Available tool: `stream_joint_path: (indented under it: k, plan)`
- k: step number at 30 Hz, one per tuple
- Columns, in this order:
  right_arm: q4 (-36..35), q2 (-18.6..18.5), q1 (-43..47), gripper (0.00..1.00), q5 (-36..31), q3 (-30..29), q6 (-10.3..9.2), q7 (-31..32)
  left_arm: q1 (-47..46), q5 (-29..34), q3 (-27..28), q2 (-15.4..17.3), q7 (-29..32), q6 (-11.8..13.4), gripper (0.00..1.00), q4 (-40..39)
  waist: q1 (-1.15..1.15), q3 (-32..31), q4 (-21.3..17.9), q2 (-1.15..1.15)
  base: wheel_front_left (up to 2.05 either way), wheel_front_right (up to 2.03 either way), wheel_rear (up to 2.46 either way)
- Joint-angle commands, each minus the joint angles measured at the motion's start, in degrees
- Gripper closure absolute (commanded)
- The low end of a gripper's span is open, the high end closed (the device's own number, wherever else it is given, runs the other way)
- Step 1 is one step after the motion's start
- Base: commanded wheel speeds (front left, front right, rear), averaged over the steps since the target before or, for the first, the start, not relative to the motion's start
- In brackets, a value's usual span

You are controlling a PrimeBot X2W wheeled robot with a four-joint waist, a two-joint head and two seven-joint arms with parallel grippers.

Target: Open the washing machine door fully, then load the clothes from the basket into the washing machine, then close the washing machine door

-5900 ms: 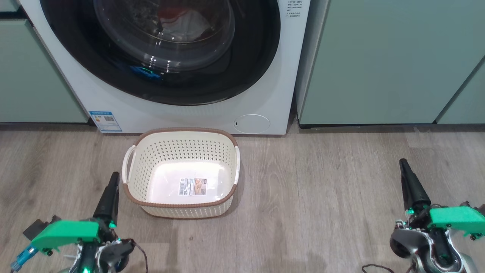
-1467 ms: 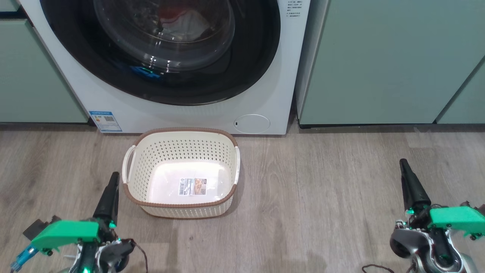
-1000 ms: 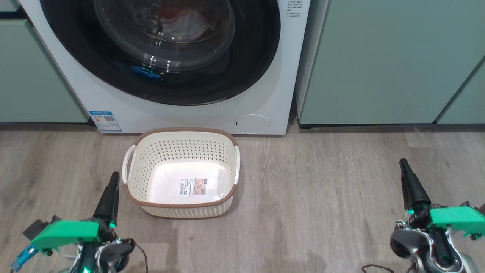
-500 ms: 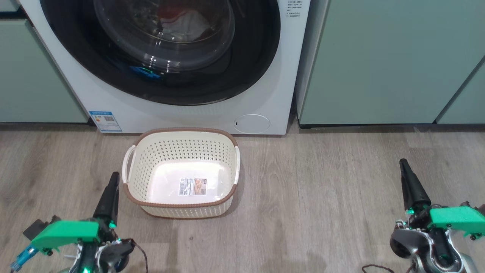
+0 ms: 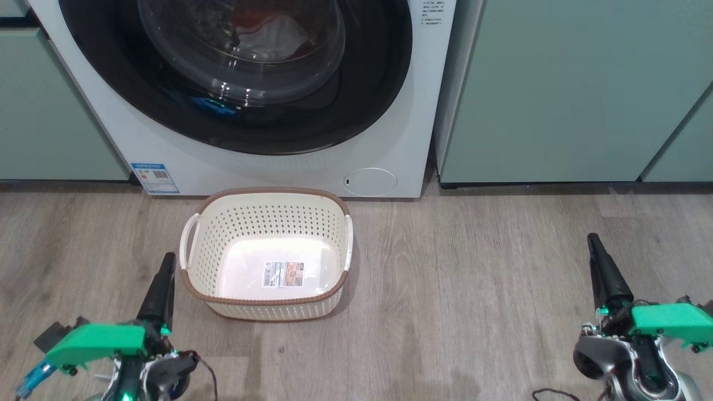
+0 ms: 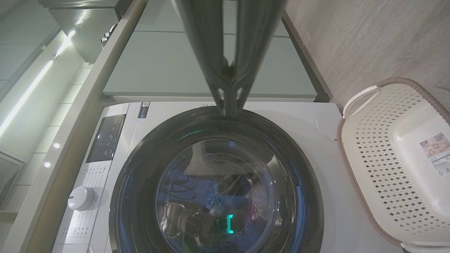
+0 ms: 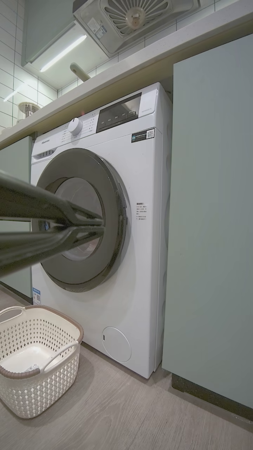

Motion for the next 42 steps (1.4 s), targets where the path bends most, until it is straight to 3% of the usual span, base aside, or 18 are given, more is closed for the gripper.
stream_joint_path:
  k: [1,42]
  plan:
    - [-1.9,-0.7,-2.8,1.0,0.3,1.0,0.0,0.4,-2.8,-0.3,1.9,0.5,0.4,-0.5,1.0,-1.7,0.0,0.0,0.0,0.0,0.0,0.0,0.0]
    - [-1.9,-0.7,-2.8,1.0,0.3,1.0,0.0,0.3,-2.8,-0.3,1.9,0.5,0.4,-0.5,1.0,-1.7,0.0,0.0,0.0,0.0,0.0,0.0,0.0]
